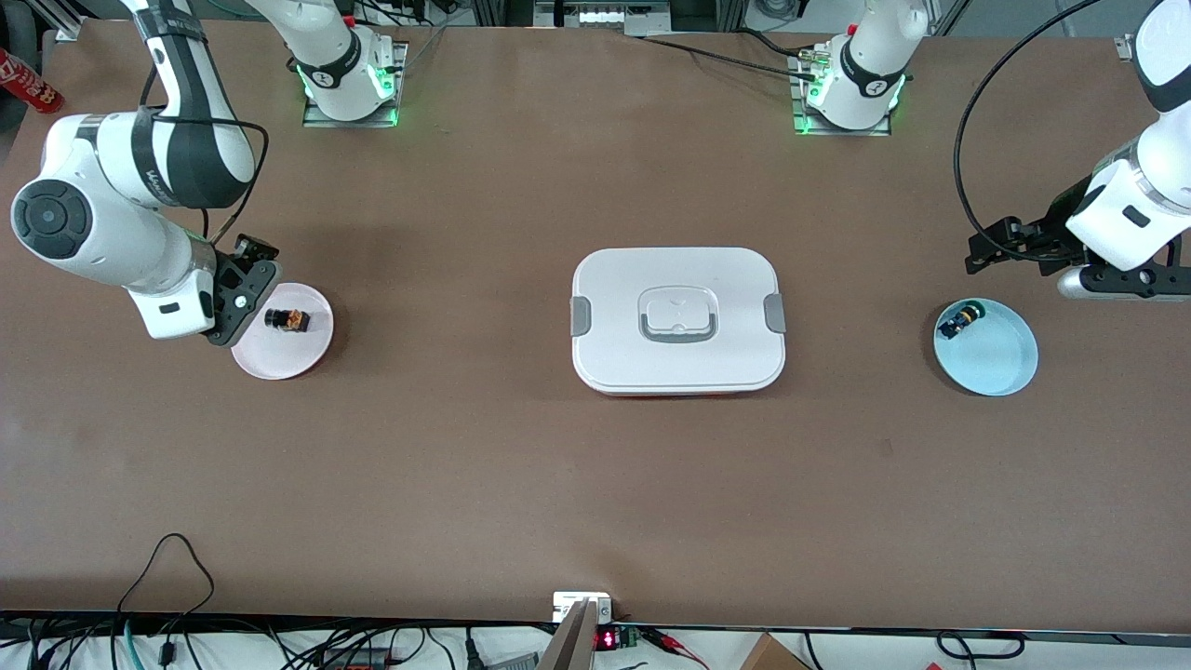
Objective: Transfer orange switch to right arm and place
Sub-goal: 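Lower the switch onto the white plate and open the right gripper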
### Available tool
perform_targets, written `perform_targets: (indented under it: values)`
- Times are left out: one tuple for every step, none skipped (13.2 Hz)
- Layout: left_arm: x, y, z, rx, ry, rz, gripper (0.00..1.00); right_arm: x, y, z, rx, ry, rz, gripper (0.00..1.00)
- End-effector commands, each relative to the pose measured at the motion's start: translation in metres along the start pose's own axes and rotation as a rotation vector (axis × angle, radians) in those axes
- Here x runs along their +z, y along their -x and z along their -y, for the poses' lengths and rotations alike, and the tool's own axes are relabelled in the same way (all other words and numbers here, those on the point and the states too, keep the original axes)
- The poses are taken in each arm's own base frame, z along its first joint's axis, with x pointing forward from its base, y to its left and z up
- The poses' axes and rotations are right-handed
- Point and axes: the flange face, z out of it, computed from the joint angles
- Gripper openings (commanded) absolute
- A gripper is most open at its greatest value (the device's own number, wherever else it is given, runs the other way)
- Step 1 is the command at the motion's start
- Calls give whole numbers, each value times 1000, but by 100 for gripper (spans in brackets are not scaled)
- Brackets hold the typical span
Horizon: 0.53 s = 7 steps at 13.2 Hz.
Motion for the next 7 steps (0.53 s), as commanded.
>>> perform_targets:
  values:
    - [-4, -2, -6, 31, -15, 2, 100, -19, -8, 12, 208, -59, 49, 100]
    - [-3, -2, -6, 30, -15, 4, 100, -19, -6, 14, 306, -74, 72, 100]
    - [-1, -3, -6, 31, -15, 7, 100, -22, -5, 15, 380, -78, 83, 100]
    - [-3, -2, -9, 30, -17, 6, 100, -28, -4, 17, 444, -85, 104, 100]
    - [-4, -1, -11, 31, -15, 7, 100, -34, -2, 19, 527, -91, 121, 100]
    - [-3, -1, -11, 30, -17, 9, 100, -45, 1, 22, 621, -91, 139, 100]
    - [-3, -2, -12, 31, -17, 7, 100, -58, 2, 24, 685, -86, 146, 100]
